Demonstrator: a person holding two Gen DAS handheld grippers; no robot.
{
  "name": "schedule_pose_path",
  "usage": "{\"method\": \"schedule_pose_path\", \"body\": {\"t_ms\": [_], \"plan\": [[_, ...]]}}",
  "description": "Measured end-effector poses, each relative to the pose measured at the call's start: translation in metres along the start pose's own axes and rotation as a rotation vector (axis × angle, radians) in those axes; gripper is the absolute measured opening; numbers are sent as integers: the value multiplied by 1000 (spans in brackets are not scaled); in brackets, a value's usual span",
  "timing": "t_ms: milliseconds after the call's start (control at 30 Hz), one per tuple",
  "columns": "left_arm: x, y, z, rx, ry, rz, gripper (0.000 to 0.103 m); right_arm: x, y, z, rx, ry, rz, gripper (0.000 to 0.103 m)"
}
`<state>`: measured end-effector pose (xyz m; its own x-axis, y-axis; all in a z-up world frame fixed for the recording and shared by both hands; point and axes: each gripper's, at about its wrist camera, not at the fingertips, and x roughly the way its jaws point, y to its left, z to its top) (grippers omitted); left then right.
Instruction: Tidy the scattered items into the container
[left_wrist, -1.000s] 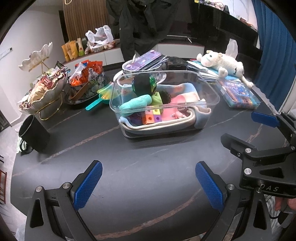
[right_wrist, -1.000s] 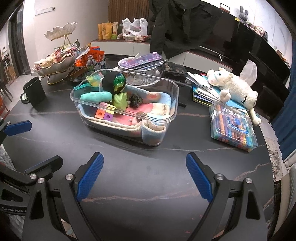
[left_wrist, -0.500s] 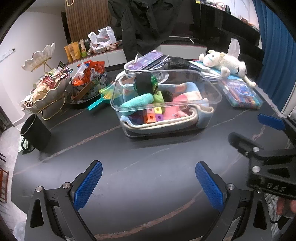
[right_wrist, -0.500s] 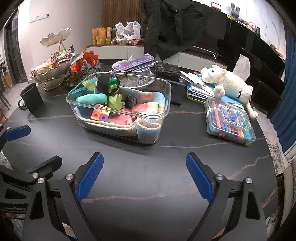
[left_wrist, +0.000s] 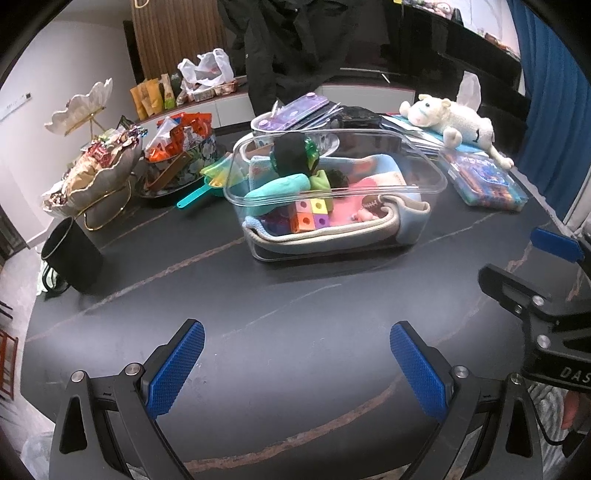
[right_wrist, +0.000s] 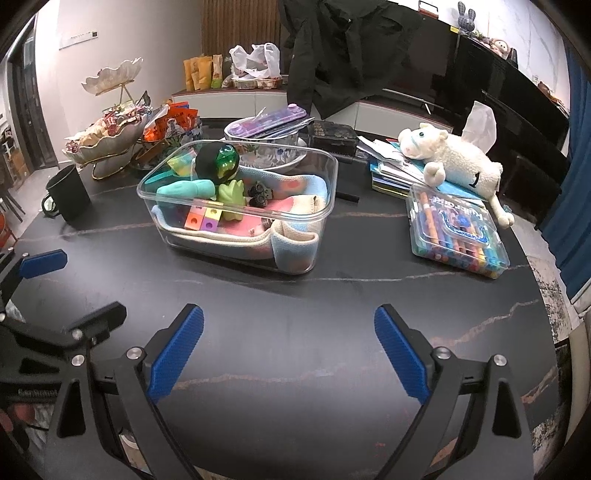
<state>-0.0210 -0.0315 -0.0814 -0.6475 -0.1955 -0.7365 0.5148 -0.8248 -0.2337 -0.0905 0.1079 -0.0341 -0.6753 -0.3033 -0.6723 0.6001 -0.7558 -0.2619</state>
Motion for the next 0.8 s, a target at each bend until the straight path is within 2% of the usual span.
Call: {"method": "schedule_pose_path", "body": {"t_ms": [300,500,667,800], "plan": [[-2,-3,-4,37,-11,15,100,-1,3,-2,-18,4,11,99],[0,-1,-6,15,11,13,100,-3,5,-2,-22,-1,11,99],[-5,4,-6,-4,-15,29,100,-5,4,-1,-20,-6,11,99],[-5,4,-4,-3,-4,11,100,-7,5,0,-24,-10,13,99]]}}
